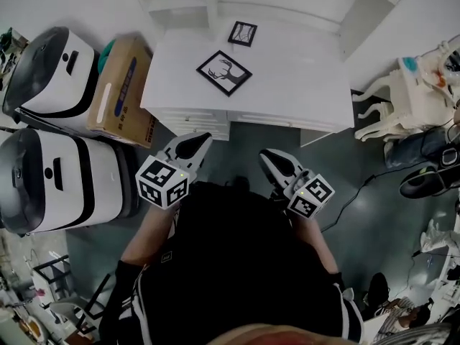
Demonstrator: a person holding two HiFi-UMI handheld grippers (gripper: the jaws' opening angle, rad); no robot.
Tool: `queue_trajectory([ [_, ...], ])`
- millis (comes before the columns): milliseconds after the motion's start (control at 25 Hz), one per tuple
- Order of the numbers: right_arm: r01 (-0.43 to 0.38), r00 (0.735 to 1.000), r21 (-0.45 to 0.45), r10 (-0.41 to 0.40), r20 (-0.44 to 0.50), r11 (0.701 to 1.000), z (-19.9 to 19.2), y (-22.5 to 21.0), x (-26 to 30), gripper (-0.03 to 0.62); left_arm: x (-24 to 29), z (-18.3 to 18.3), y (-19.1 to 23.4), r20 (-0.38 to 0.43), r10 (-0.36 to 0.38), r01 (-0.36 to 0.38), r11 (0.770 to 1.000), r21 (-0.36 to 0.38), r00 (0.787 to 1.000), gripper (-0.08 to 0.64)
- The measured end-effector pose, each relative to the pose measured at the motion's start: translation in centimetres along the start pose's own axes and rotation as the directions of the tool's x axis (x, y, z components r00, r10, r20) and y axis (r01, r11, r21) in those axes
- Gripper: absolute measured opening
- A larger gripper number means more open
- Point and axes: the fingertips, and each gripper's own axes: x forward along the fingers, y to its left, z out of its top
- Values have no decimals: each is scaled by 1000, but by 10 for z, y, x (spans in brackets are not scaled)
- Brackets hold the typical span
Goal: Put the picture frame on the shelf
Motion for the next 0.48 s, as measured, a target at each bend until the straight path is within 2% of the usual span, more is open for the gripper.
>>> queue_trajectory([
  [200,25,999,44,-24,-20,999,4,-38,1,23,26,-3,11,-23,8,-9,999,-37,1000,8],
  [480,-49,992,10,50,-116,999,14,-59,57,23,55,0,57,-9,36,-37,994,-99,999,8],
])
